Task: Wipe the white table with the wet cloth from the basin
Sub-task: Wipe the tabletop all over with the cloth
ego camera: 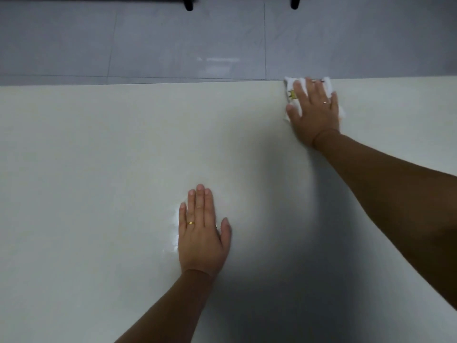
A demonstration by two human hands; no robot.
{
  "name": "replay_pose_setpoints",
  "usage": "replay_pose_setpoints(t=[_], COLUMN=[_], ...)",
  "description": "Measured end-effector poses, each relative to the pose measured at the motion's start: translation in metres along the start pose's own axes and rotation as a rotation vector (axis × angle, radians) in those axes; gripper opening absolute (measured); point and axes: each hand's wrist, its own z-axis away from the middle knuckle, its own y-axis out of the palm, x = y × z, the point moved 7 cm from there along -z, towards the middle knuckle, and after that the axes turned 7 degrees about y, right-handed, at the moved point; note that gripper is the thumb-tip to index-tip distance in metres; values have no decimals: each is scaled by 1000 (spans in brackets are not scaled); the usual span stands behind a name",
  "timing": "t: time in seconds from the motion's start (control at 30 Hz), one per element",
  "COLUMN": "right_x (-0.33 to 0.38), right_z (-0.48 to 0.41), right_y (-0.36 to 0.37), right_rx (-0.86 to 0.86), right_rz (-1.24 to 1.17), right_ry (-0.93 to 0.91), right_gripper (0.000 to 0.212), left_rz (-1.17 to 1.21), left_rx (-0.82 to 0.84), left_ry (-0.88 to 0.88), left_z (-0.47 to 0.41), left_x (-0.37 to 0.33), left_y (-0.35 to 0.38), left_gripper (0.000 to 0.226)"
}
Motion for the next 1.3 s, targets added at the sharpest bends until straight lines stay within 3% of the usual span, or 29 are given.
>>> replay_pose_setpoints(t=[0.1, 0.2, 0.27, 0.33, 0.4, 0.43, 0.5, 0.6, 0.67, 0.73, 0.9, 0.97, 1.03, 1.17, 1.23, 1.3], right_x=[-22, 7, 46, 74, 63, 44, -7, -58, -50, -14, 76, 72, 41, -60, -65, -28], right_z=[-2, 9, 25, 49, 63, 63, 57, 61, 71, 90, 165, 171, 165, 148, 152, 170], right_y=[2, 9, 15, 17, 14, 12, 9, 8, 11, 19, 41, 35, 29, 22, 25, 29], right_rx=[17, 17, 14, 33, 47, 38, 20, 23, 11, 26, 43, 64, 40, 69, 51, 32], right_rz=[-27, -14, 16, 46, 81, 89, 97, 15, -39, -59, -21, -25, 31, 27, -29, -47], right_ry=[176, 291, 130, -151, -367, -390, -257, 115, 337, 399, -92, -290, -342, 37, 261, 362], right_gripper=[58, 59, 59, 58, 56, 56, 56, 56, 58, 61, 61, 59, 57, 57, 59, 63], left_rz=[-17, -44, -58, -64, -59, -63, -75, -33, 38, 89, -3, -8, 5, 17, 21, 20], left_rx=[-3, -14, -13, -2, -3, -8, -15, -56, -57, -37, 35, 61, 39, -12, -18, -7], left_ry=[-2, 5, 1, -14, -13, -13, -25, -68, -42, 7, -28, -26, -10, -11, -9, -1], left_z=[0, 0, 0, 0, -1, -1, 0, 9, 23, 39, 49, 49, 49, 49, 48, 50], left_x=[0, -2, -1, -1, -4, -5, -4, -15, -38, -63, -71, -71, -72, -71, -72, -72], left_y=[1, 2, 2, 3, 1, 0, -4, -10, -4, 7, 25, 25, 23, 20, 20, 22], left_gripper=[68, 68, 68, 68, 68, 67, 66, 65, 65, 62, 62, 63, 63, 67, 67, 67])
